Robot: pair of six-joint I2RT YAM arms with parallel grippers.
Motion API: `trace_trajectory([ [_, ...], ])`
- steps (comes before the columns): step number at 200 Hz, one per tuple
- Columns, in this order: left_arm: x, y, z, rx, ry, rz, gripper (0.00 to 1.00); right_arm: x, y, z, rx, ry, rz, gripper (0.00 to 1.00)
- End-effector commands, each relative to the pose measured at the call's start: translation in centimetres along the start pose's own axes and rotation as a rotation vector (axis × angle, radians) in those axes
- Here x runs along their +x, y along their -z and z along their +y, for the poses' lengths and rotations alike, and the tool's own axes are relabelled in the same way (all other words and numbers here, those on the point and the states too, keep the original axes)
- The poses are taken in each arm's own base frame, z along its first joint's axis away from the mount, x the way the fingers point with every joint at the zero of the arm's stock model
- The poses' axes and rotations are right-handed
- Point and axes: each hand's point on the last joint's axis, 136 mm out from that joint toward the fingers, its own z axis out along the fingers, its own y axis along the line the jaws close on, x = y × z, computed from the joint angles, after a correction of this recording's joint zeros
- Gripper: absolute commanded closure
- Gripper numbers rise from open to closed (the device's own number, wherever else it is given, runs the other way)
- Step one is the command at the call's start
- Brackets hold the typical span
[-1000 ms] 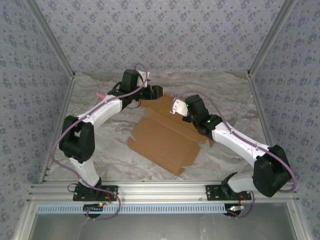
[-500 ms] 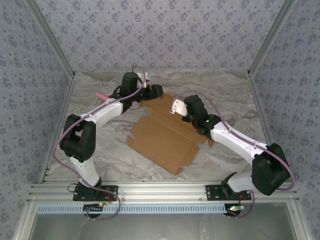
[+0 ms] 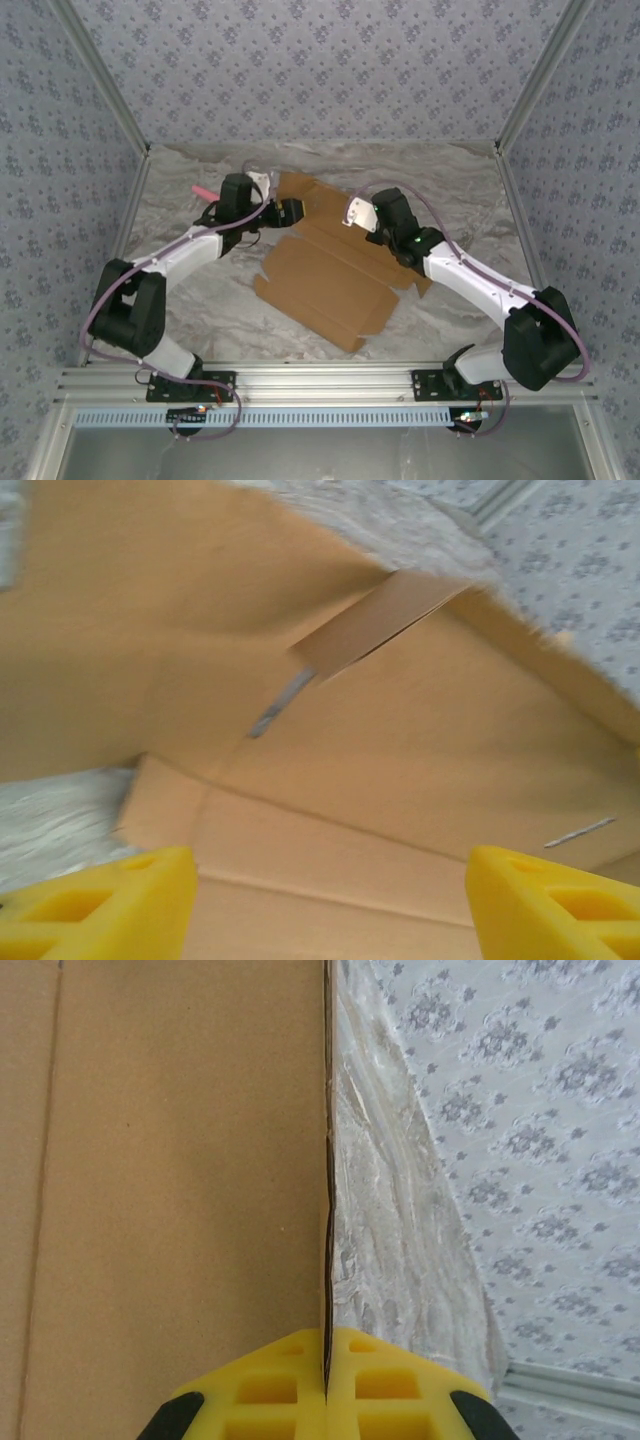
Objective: Fold the paper box
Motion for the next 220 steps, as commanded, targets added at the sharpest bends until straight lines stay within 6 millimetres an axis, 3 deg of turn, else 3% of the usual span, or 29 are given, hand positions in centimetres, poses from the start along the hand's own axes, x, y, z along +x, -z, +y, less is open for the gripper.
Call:
trace_trajectory([
  [1,0.5,-0.3,1.6,-0.047,-0.097,-0.021,0.29,-0.4,0.4,-0.1,-0.071,-0.078,-0.021,1.0],
  [89,4.2,-5.8,4.8,-0.128,-0.192,0.073,0.29,0.4,-0.4,-0.2,-0.106,-0.126,0.019,1.0],
  [128,5.1,-7.1,6.4,-0.177,-0.17,0.079,0.29,0.4,-0.3,-0.1,-0.106,-0.122,0.025,1.0],
  [156,5.5,-8.0,6.2,-0.152,-0.172,0.094,0.3,0.3,-0.4,-0.1,-0.103,-0.124,0.021,1.0],
  [220,5.2,-9.2,3.3,0.0,-0.191,0.089,0.37,0.3,-0.4,0.2,-0.106,-0.117,0.028,1.0],
])
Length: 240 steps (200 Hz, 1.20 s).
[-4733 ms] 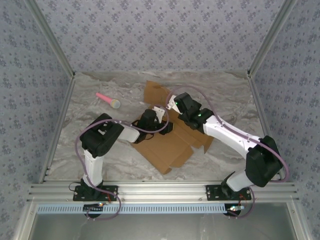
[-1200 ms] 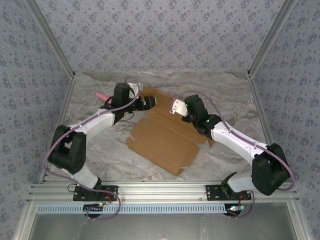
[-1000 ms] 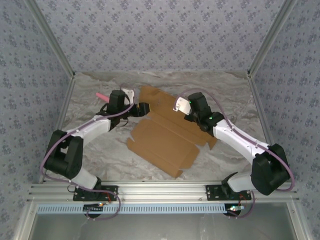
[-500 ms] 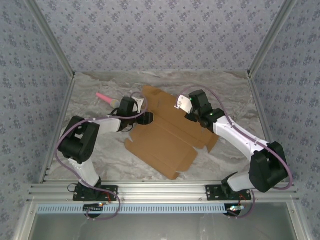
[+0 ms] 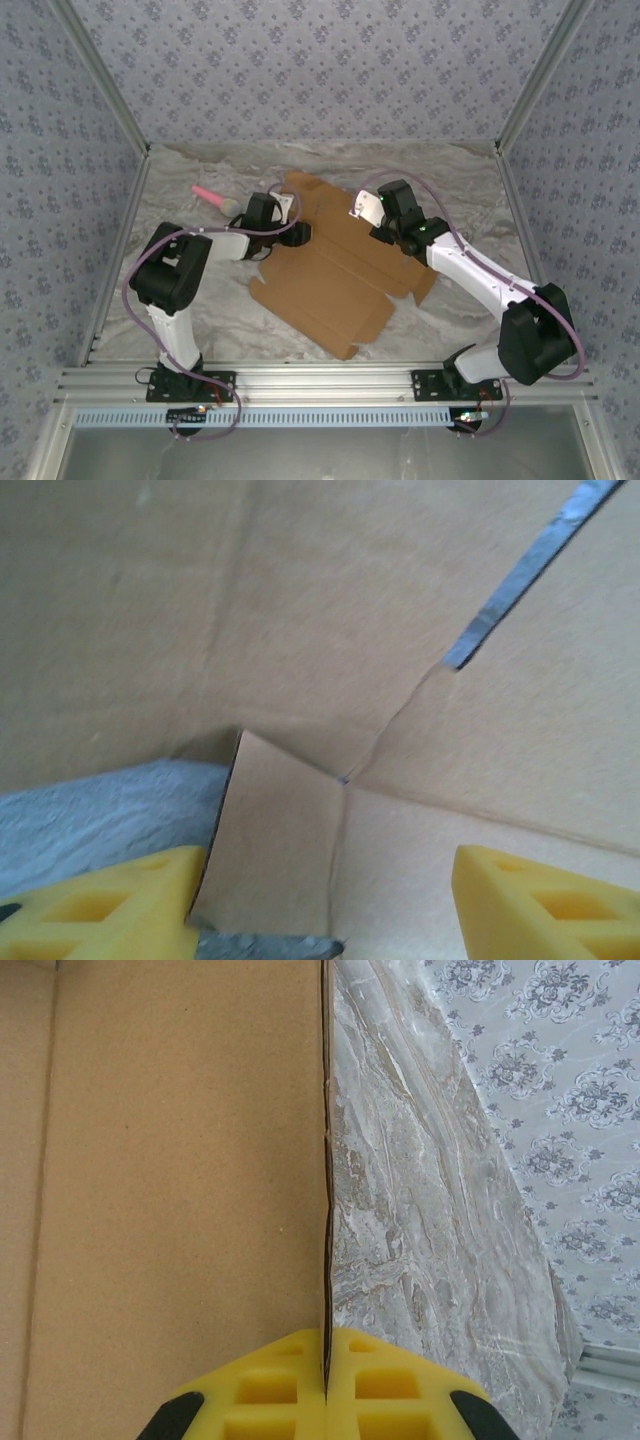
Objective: Fold the paper box
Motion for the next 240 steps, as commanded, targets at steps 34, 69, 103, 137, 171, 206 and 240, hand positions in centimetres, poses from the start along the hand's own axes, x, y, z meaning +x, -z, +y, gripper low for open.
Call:
trace_trajectory([
  [34,-1.2,-0.2,-3.8,0.16,-0.075,-0.042,0.4,-0.6,0.1,-0.1,-0.006,-0.018,-0.002,1.0],
  [69,0.6,-1.2,-5.2,0.209,-0.095,-0.007,0.42,-0.6,0.0,0.0,-0.009,-0.027,-0.006,1.0],
  [103,2.1,-2.5,-6.5,0.228,-0.11,0.019,0.42,-0.5,-0.2,0.1,-0.012,-0.026,0.002,1.0],
  [137,1.9,-2.2,-6.6,0.214,-0.117,0.009,0.42,-0.5,0.0,-0.1,-0.003,-0.025,0.005,1.0],
  [171,0.1,0.2,-6.6,0.182,-0.142,-0.04,0.4,-0.8,0.3,-0.5,0.01,-0.02,-0.007,1.0],
  [206,-2.3,4.1,-5.3,0.139,-0.125,-0.126,0.38,-1.3,0.9,-0.9,0.045,0.011,-0.023,1.0],
  [240,-4.1,8.6,-2.7,0.042,-0.098,-0.217,0.36,-2.0,1.7,-1.2,0.087,0.053,-0.054,1.0],
])
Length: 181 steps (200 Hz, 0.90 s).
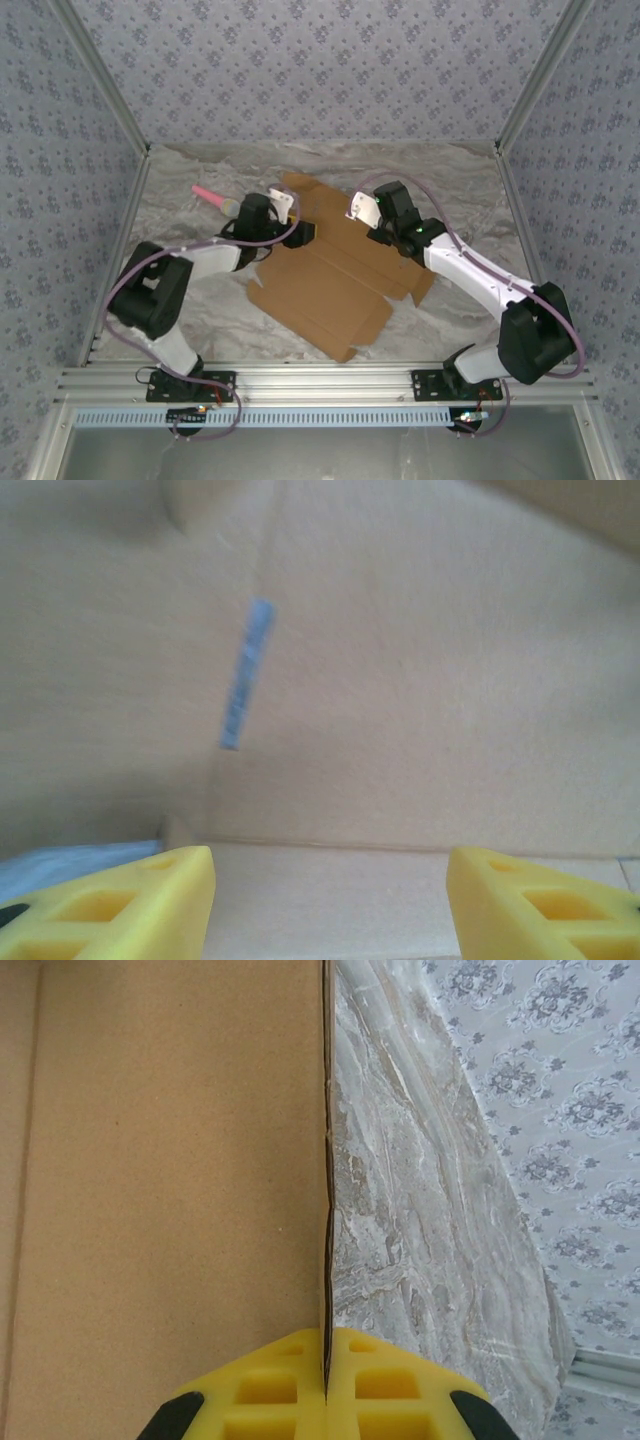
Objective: Fold the paper box
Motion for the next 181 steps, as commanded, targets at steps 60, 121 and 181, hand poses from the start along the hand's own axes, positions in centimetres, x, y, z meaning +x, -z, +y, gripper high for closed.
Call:
trace_trajectory([
  [60,-4.1,9.3,9.9,-0.372,0.187,-0.188,0.33,-2.5,1.6,-1.3,0.161,0.229,-0.081,1.0],
  [121,-5.0,10.3,16.0,-0.53,0.311,-0.193,0.35,-2.8,0.4,0.4,0.227,0.419,-0.135,1.0],
  [181,-4.3,4.9,17.3,-0.417,0.323,-0.041,0.38,-2.9,0.3,1.1,0.342,0.549,-0.148,1.0],
])
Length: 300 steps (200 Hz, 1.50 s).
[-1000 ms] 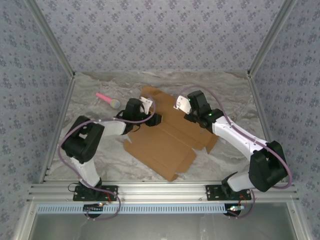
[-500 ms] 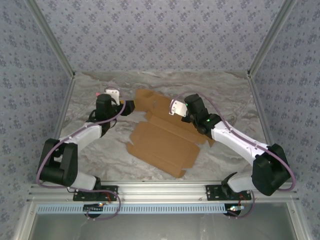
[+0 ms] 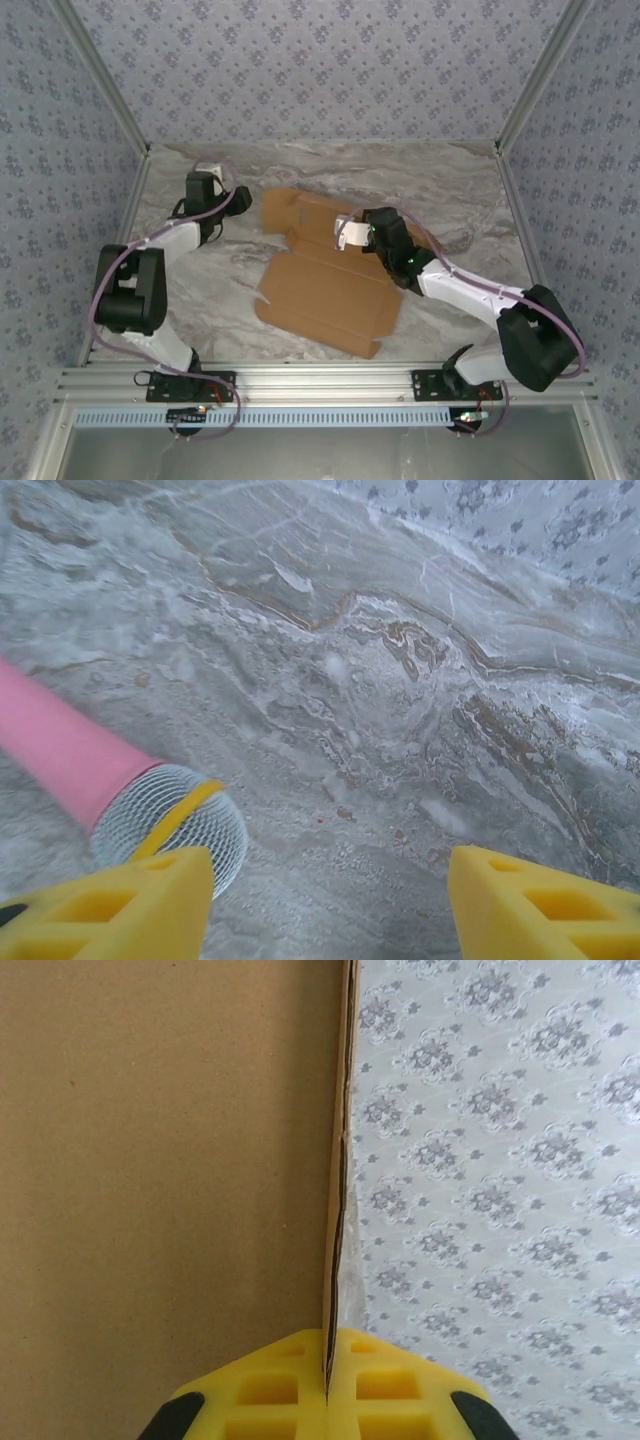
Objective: Fold the paper box
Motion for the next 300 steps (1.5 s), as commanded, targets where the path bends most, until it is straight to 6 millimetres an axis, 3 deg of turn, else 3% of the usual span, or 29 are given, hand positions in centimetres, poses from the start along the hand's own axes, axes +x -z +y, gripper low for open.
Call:
trace_trajectory([
  [1,0.6,-1.5,-1.2,0.072,-0.011,0.074,0.38,-0.2,0.2,-0.7,0.08,0.108,0.005,1.0],
  [45,1.9,-3.6,-3.3,0.17,-0.066,0.143,0.38,-0.1,0.0,-0.8,0.14,0.177,0.015,1.0],
  [80,4.1,-4.3,-5.3,0.279,-0.09,0.213,0.38,0.5,-0.4,-1.0,0.156,0.177,0.035,1.0],
  [134,4.8,-3.9,-7.4,0.4,-0.116,0.206,0.38,1.5,-0.3,-2.0,0.216,0.126,0.051,1.0],
  [174,5.6,-3.3,-8.5,0.452,-0.17,0.199,0.38,1.9,0.4,-1.8,0.208,0.088,0.01,1.0],
  [300,8.5,-2.3,-12.2,0.627,-0.309,0.133,0.4,3.5,-0.5,-1.1,0.195,0.106,0.031,1.0],
])
